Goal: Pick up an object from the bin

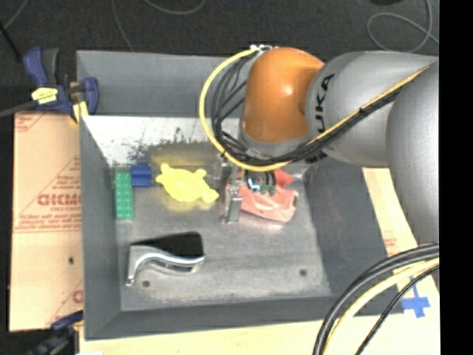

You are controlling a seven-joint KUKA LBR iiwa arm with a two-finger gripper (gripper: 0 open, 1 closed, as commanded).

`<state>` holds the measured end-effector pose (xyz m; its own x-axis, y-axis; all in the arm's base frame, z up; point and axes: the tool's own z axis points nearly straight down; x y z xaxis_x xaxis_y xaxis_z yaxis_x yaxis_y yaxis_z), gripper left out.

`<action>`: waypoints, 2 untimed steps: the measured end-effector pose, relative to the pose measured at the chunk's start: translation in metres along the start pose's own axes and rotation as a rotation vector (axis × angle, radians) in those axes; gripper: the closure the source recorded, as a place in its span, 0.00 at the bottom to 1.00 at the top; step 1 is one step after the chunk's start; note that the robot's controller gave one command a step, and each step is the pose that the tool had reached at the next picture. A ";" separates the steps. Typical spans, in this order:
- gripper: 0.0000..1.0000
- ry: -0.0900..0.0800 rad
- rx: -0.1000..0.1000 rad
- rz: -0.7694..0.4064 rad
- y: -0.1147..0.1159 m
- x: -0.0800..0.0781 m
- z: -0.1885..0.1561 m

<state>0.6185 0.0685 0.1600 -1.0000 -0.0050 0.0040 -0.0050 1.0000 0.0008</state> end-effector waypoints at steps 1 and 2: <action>0.00 -0.008 -0.001 0.001 0.000 -0.001 -0.005; 0.00 -0.015 0.001 -0.041 0.020 -0.009 0.032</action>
Offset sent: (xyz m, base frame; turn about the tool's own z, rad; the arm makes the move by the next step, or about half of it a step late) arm 0.0104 0.0489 -0.0900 -0.1039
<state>0.6274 0.0884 0.1275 -0.9989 -0.0462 -0.0113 -0.0462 0.9989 0.0000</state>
